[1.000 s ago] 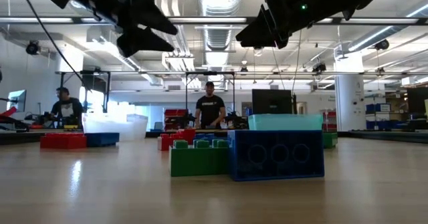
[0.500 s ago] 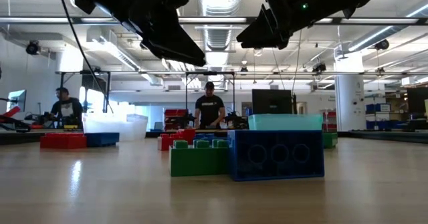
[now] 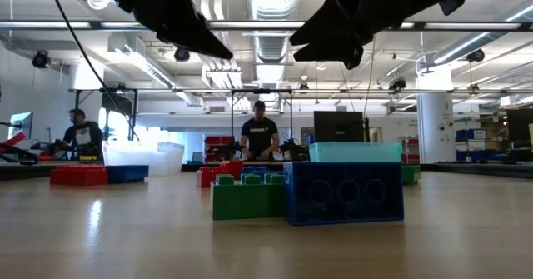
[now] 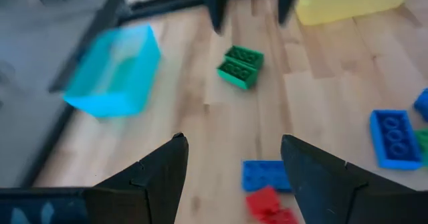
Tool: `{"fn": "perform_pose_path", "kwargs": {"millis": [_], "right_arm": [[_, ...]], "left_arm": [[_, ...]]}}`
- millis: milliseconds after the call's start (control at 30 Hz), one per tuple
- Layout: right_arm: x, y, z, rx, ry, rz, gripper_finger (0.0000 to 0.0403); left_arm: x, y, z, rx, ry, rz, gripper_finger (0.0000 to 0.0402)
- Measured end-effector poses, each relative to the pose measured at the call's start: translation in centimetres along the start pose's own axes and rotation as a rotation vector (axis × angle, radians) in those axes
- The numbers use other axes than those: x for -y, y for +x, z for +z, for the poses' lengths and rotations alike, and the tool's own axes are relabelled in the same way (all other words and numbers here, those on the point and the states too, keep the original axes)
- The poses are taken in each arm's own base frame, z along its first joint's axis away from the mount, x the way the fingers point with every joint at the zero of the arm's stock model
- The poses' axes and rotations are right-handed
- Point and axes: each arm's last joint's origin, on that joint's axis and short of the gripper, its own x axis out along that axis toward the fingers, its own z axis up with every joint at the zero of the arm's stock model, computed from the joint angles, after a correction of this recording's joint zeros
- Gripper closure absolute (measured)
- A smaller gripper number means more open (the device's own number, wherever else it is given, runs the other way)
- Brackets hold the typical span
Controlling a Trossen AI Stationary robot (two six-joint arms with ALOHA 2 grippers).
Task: Sort & place blocks by color
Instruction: Put the blue game piece into the yellow bin
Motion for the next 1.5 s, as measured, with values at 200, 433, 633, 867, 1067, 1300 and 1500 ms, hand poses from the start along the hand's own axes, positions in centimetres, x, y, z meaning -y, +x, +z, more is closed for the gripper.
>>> {"fn": "perform_pose_path", "kwargs": {"millis": [200, 433, 633, 867, 1067, 1300, 1500], "right_arm": [[-3.1, 2.1, 0.1, -0.110, 0.001, -0.015, 0.0202], [-5.3, 4.9, -0.3, -0.375, 0.157, -0.161, 0.0202], [-5.9, 7.0, -0.5, -0.555, 0.423, -0.393, 0.0202], [-7.1, 10.6, -0.3, -0.543, 0.470, -0.485, 0.0202], [-7.5, 13.2, -1.1, -0.560, 0.492, -0.522, 0.0202], [-7.2, 14.5, -2.1, -0.626, 0.463, -0.589, 0.0202], [-6.9, 14.9, -2.7, -0.632, 0.488, -0.615, 0.0208]], "left_arm": [[-0.7, -1.7, 0.6, 0.051, 0.155, 0.051, 0.0178], [-1.4, -4.0, -0.4, 0.101, 0.241, 0.097, 0.0178], [-1.8, -5.5, -1.2, 0.150, 0.227, 0.127, 0.0178], [-2.3, -7.1, -1.4, 0.190, 0.202, 0.138, 0.0178], [-2.6, -8.1, -1.5, 0.222, 0.167, 0.143, 0.0178], [-2.8, -8.8, -1.9, 0.252, 0.161, 0.152, 0.0178], [-3.0, -9.4, -2.1, 0.282, 0.168, 0.164, 0.0178]]}}
